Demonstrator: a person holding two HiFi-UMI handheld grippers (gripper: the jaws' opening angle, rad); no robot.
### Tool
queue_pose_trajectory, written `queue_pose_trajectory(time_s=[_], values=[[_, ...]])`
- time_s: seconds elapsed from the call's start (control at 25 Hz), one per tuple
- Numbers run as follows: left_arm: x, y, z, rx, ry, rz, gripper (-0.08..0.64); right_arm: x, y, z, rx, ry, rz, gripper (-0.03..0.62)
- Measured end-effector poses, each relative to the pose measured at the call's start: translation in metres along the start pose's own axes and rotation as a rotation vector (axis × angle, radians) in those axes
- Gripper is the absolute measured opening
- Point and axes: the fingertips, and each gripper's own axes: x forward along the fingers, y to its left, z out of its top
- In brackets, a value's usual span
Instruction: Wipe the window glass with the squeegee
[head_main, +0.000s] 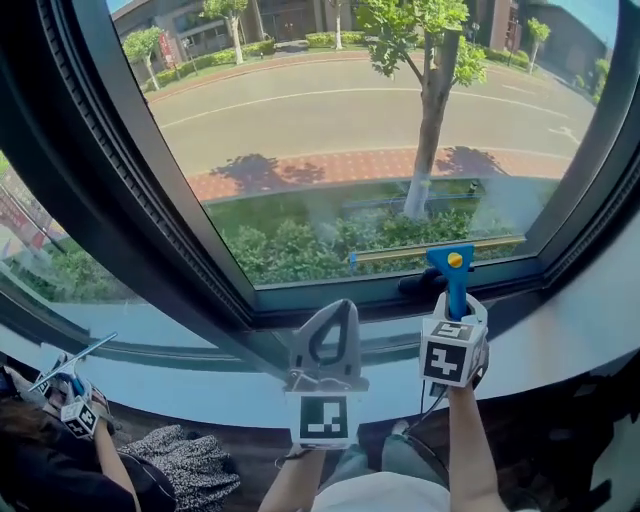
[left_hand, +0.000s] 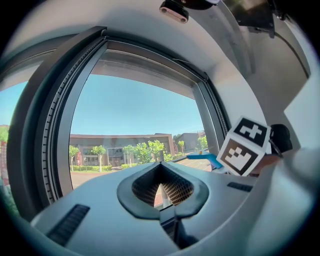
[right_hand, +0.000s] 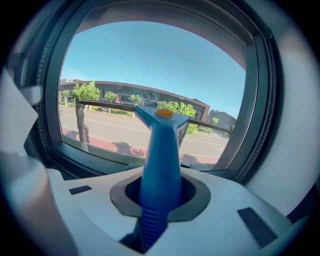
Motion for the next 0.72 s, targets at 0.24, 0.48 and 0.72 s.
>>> queue_pose_trajectory(time_s=[0.24, 0.48, 0.72], values=[[-0.018, 0.032, 0.041, 0.005, -0.014, 0.069, -0.008, -0.053, 0.01, 0.084, 0.041, -0.13, 0.047, 0.069], [-0.052, 0.043, 0.045, 0.031, 0.006, 0.177, -0.009, -0.085, 0.019, 0.133, 0.048, -0.243, 0.111, 0.069], [-0.071, 0.046, 0.047, 0.006, 0.023, 0.247, -0.008, -0.115, 0.017, 0.215, 0.07, -0.414, 0.15, 0.069]])
